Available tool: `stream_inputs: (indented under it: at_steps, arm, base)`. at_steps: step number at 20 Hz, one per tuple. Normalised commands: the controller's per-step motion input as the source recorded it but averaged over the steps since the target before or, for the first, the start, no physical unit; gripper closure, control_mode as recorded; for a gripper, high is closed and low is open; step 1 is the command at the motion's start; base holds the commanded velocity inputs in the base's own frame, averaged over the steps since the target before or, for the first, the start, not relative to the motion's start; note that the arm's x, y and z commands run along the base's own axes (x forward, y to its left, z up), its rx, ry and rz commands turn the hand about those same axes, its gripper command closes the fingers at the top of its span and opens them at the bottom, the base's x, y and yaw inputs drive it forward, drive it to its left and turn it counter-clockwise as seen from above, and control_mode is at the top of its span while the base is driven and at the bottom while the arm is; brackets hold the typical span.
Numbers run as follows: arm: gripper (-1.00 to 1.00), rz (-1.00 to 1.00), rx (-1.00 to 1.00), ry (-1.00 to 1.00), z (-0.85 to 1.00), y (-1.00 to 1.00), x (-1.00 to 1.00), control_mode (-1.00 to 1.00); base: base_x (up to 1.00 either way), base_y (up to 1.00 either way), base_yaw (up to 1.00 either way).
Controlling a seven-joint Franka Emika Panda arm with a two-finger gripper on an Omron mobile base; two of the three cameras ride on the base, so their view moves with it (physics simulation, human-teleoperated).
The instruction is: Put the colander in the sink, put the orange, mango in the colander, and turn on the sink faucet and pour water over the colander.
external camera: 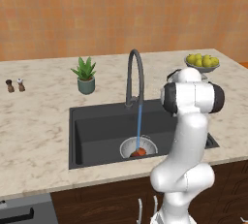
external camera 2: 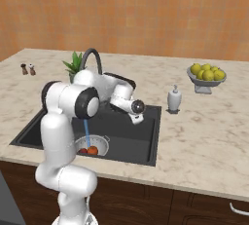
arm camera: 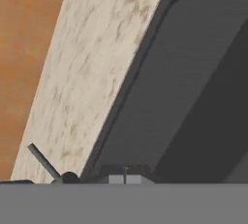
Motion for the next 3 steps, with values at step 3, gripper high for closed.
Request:
stream_inputs:
  at_steps: [3]
  arm:
    - [1.00, 0.00, 0.06, -0.07, 0.34, -0.15, -0.82, -1.00]
  base:
    - [0.00, 0.00, 0.00]
